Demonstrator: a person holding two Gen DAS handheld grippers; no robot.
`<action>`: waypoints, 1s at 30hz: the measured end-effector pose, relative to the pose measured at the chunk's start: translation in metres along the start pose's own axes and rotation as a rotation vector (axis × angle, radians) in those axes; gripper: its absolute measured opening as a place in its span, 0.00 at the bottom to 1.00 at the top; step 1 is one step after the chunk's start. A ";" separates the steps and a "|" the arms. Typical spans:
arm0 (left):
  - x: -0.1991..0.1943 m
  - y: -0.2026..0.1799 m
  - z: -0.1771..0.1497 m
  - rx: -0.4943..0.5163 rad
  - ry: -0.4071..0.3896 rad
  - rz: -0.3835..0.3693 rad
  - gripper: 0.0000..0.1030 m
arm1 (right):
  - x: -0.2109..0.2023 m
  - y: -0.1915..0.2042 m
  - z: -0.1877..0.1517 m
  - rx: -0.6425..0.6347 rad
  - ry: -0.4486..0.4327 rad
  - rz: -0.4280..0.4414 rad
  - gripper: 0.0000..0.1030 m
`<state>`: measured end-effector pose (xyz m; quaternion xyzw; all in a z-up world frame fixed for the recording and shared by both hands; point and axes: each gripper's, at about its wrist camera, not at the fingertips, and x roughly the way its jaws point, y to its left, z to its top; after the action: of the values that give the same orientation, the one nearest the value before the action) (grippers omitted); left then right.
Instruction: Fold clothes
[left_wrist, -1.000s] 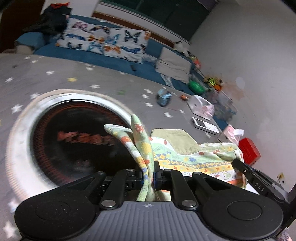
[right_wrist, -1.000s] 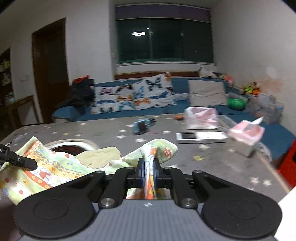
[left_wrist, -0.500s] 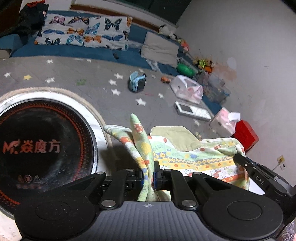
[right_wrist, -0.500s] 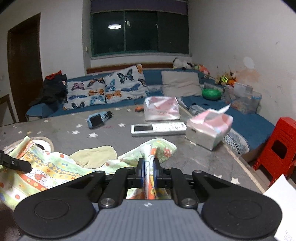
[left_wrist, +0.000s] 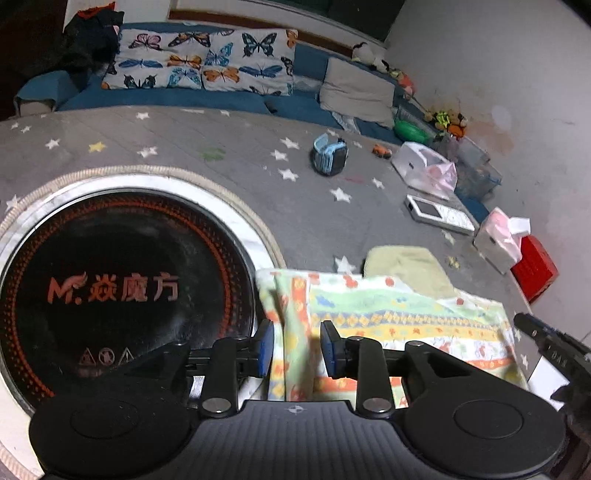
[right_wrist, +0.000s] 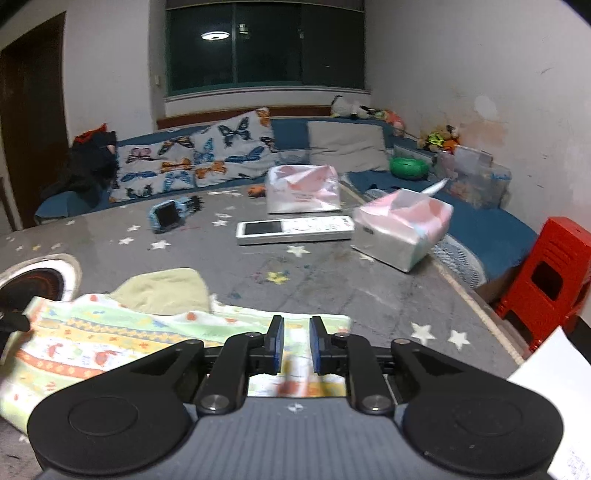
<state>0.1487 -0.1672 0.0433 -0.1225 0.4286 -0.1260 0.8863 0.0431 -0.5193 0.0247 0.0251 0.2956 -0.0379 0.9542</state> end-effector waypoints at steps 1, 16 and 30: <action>-0.001 -0.001 0.002 0.001 -0.005 -0.004 0.27 | 0.001 0.003 0.000 -0.001 0.004 0.022 0.17; 0.045 -0.055 0.010 0.096 0.036 -0.137 0.26 | 0.033 0.045 -0.006 -0.036 0.071 0.146 0.32; 0.012 -0.047 -0.021 0.147 0.013 -0.152 0.26 | -0.016 0.062 -0.027 -0.074 0.059 0.236 0.40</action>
<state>0.1336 -0.2179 0.0372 -0.0884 0.4133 -0.2250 0.8779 0.0200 -0.4549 0.0133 0.0255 0.3199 0.0863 0.9432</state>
